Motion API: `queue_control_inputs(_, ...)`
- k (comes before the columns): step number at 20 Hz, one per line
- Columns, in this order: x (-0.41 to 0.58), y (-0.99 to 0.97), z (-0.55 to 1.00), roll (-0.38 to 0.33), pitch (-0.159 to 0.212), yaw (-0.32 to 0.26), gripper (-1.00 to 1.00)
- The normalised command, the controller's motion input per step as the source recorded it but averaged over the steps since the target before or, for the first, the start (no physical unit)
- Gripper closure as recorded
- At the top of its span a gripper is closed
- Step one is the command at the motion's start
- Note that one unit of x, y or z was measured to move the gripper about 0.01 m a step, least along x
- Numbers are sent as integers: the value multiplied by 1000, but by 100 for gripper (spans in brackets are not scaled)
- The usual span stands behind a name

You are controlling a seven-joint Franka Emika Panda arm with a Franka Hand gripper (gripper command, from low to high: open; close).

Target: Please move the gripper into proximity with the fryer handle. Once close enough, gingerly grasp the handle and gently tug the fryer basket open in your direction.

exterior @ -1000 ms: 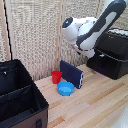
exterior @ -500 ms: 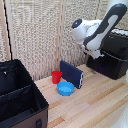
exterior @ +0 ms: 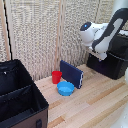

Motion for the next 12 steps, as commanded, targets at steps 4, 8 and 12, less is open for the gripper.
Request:
queue_control_inputs(4, -5, -460, -206, -82, 1, 237, -100)
queue_control_inputs(8, -4, -500, -168, -9, 24, 247, -100)
queue_control_inputs(12, -45, -517, -96, -1, 64, 227, -100)
